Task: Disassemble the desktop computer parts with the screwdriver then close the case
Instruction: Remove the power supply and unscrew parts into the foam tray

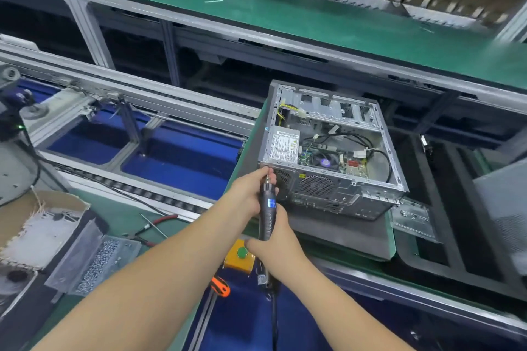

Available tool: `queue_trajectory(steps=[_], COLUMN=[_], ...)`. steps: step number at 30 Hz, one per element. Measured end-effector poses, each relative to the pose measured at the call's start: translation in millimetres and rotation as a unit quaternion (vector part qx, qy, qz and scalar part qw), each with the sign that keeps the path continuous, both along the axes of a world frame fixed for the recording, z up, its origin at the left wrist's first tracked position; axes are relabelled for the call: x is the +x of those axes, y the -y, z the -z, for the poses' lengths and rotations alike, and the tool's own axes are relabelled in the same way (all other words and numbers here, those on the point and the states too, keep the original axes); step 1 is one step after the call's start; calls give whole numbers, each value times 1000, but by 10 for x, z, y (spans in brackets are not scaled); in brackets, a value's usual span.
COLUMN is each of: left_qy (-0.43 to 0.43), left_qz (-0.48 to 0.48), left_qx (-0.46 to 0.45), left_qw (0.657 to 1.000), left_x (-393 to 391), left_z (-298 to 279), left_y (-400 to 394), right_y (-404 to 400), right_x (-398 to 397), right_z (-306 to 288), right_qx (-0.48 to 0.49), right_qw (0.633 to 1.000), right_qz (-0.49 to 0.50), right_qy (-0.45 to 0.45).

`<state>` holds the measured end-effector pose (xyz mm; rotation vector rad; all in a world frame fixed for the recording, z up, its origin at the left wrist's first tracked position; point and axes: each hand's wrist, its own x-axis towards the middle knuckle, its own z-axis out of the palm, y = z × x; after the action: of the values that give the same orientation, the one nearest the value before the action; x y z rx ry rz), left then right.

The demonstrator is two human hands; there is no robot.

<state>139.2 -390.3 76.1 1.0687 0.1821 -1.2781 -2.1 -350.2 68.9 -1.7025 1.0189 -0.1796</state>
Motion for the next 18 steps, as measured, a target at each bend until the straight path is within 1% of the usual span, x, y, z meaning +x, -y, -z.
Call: queue_trajectory(steps=[5,15,17,18], left_qy=[-2,37,60,94], left_qz=[2,-5,14,26], left_qx=[6,36,45,67], left_qw=[1000,999,997,993], left_x=[18,3,14,41], left_z=[-19,-151,-186,-192], left_y=[-1,-26,-56,-67], right_y=[-14,5,-5,-10], right_x=[41,35,27,26], right_z=[-12,-111,-119,-124], right_qx=[12,16,13,12], right_qw=[1000,1000,1000,1000], right_qz=[8,13,18,21], right_qy=[3,12,12,13])
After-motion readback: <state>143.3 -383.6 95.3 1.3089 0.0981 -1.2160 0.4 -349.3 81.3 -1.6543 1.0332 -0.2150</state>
